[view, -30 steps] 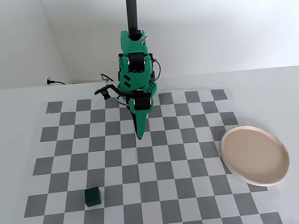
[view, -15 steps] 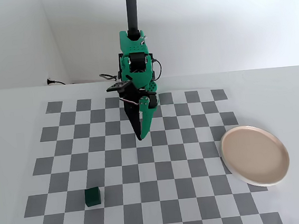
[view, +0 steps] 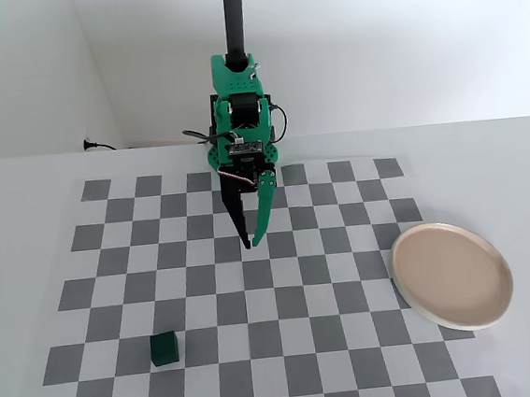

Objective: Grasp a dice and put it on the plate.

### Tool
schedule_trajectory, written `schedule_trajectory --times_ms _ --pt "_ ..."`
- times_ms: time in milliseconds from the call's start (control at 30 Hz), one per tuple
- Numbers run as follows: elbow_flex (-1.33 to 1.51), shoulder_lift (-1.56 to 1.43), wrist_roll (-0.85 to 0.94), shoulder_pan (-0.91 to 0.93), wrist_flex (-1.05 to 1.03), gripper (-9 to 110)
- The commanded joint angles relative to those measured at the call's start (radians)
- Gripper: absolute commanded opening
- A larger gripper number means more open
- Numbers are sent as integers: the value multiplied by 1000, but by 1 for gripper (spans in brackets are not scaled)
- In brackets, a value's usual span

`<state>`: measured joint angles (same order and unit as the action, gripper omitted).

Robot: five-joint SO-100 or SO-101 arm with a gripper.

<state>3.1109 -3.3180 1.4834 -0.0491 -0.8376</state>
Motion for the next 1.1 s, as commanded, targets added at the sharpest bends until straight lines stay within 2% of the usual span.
schedule_trajectory --times_ms 0,100,267,700,867,1067 --pt "-17 -18 51 0 51 8" --pt "-17 -18 51 3 81 14" --pt "-17 -12 69 15 118 17" --pt "-54 195 91 14 333 18" --pt "-183 433 60 11 414 18" --pt "-494 834 -6 44 454 18"
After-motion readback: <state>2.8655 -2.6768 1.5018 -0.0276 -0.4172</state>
